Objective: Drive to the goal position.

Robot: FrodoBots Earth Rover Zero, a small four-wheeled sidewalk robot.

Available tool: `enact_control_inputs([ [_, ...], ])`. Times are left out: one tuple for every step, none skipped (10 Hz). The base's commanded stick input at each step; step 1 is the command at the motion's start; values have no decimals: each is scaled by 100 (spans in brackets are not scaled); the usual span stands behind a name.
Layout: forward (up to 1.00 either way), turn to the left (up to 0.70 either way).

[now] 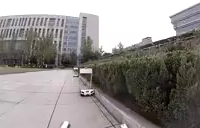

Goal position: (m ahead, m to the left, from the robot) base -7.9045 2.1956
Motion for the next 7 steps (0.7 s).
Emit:
enact_control_inputs([
  [0, 0],
  [0, 0],
  [4, 0],
  [4, 0],
  [4, 0],
  [1, 0],
  [3, 0],
])
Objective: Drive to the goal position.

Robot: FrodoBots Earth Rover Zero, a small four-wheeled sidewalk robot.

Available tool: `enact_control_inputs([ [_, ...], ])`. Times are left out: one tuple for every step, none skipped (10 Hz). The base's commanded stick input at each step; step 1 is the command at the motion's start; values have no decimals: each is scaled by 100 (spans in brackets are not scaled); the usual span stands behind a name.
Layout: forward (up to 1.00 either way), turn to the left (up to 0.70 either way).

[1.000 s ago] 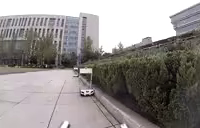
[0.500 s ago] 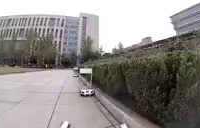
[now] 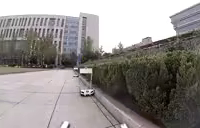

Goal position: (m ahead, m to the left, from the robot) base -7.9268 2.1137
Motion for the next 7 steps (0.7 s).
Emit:
enact_control_inputs([
  [4, 0],
  [1, 0],
  [0, 0],
  [0, 0],
  [3, 0],
  [1, 0],
  [3, 0],
])
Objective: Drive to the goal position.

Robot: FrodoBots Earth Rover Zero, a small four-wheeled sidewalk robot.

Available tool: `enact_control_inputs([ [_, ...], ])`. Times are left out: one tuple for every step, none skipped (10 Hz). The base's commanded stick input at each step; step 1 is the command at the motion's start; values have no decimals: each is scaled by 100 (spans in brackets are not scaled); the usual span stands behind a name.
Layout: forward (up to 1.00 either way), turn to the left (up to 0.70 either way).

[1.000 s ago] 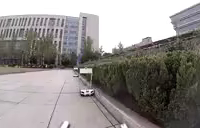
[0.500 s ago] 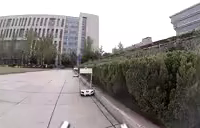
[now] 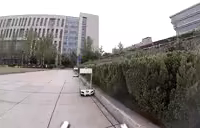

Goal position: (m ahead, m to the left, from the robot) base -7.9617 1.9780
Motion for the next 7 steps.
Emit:
enact_control_inputs([
  [1, 0],
  [0, 0],
  [4, 0],
  [1, 0],
  [3, 0],
  [2, 0],
  [1, 0],
])
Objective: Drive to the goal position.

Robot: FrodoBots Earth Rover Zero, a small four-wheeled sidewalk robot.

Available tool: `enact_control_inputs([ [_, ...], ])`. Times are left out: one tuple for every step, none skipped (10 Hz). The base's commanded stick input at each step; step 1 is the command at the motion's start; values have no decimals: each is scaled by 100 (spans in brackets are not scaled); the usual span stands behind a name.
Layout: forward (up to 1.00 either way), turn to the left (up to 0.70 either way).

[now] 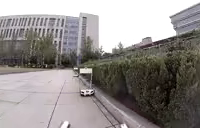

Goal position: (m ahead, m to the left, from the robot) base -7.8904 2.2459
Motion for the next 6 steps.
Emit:
enact_control_inputs([
  [4, 0],
  [1, 0],
  [4, 0],
  [4, 0],
  [2, 0],
  [2, 0],
])
